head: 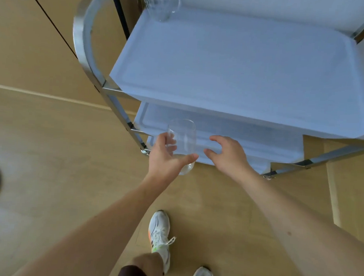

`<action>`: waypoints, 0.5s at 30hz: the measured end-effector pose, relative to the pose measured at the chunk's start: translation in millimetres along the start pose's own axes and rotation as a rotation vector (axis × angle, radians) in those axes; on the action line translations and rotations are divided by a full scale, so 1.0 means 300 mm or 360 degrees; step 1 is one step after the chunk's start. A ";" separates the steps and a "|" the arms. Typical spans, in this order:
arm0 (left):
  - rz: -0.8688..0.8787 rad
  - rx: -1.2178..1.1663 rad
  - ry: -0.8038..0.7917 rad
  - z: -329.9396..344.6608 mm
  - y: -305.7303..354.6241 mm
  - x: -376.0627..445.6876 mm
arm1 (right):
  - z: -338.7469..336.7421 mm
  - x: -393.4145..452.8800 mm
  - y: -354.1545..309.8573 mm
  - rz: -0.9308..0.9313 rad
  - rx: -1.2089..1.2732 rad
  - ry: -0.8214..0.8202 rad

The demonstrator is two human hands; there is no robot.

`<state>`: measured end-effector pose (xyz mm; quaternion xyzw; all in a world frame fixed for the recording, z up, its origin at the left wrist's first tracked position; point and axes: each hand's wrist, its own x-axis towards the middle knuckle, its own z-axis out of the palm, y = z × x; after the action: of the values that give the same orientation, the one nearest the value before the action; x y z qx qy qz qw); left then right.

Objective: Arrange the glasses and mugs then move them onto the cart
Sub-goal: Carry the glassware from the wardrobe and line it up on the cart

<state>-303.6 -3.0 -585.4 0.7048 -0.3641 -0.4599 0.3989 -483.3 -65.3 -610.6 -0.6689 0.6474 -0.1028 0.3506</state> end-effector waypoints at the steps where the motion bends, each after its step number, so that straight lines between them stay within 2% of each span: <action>1: 0.0011 -0.0004 0.0005 0.016 -0.031 0.033 | 0.024 0.031 0.025 -0.0013 -0.0013 0.0015; 8: 0.0167 -0.0011 0.0040 0.120 -0.211 0.270 | 0.144 0.274 0.133 -0.0146 -0.0091 0.0168; 15: 0.0416 -0.0096 0.0137 0.158 -0.296 0.452 | 0.213 0.456 0.172 -0.0303 -0.0131 0.0367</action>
<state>-292.9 -96.1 -725.7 0.6581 -0.4214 -0.3842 0.4917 -467.3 -167.9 -731.9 -0.7248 0.6207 -0.1851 0.2347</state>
